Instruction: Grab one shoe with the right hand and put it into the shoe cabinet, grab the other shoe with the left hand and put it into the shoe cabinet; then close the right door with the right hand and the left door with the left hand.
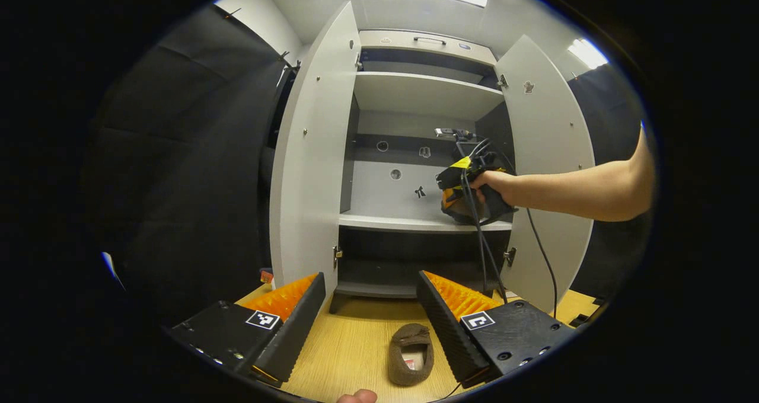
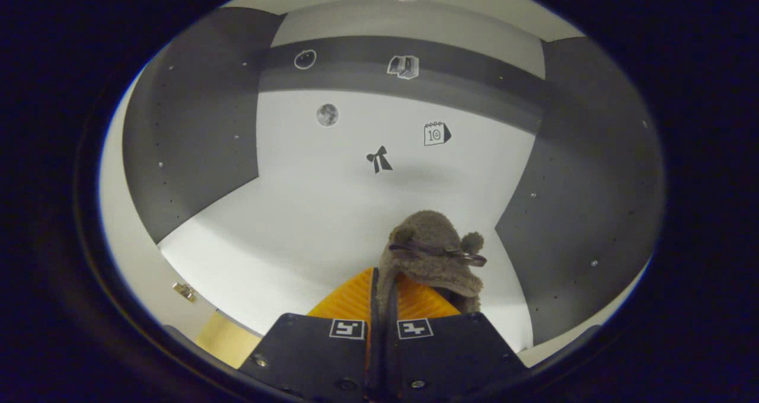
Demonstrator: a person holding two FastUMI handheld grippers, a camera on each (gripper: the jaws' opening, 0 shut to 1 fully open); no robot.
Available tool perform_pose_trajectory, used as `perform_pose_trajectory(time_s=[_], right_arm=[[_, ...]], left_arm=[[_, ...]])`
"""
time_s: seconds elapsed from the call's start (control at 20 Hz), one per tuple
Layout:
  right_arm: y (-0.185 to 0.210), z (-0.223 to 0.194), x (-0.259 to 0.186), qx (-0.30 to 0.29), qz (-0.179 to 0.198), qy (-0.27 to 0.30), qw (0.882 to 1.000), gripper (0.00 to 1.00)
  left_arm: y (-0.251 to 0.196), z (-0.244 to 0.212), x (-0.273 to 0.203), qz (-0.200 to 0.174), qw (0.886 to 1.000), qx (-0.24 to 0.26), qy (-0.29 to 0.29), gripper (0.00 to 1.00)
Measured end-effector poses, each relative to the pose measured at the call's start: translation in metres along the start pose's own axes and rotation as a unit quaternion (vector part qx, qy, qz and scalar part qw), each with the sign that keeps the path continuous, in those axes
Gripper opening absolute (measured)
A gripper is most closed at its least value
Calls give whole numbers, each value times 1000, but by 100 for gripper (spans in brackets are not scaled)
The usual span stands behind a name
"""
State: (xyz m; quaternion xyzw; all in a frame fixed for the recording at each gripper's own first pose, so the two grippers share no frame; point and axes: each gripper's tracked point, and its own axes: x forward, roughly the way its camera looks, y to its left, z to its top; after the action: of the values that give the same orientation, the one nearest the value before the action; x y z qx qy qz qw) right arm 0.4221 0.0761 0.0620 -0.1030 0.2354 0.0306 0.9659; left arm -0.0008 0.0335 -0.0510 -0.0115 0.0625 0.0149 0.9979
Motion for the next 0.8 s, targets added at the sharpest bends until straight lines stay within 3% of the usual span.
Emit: perform_pose_trajectory(time_s=[0.1,0.25,0.35,0.45,0.5,0.65,0.8], right_arm=[[10,-10,12,-3,3,34,999,7],[14,-8,13,3,-6,34,999,14],[18,-5,0,17,3,30,999,42],[15,7,-27,10,3,0,1000,49],[10,12,-46,4,-1,-21,1000,41],[1,23,-113,-5,-1,-102,995,41],[-3,-5,-177,13,13,-163,986,66]], left_arm=[[1,-1,0,1,1000,6,1,95],[0,1,0,-1,1000,9,1,95],[-1,1,0,-4,1000,7,-1,95],[-2,1,0,-8,1000,5,-1,95],[-3,0,1,-10,1000,6,0,95],[-6,-5,2,-15,1000,9,2,95],[-9,-11,9,-23,1000,6,4,95]])
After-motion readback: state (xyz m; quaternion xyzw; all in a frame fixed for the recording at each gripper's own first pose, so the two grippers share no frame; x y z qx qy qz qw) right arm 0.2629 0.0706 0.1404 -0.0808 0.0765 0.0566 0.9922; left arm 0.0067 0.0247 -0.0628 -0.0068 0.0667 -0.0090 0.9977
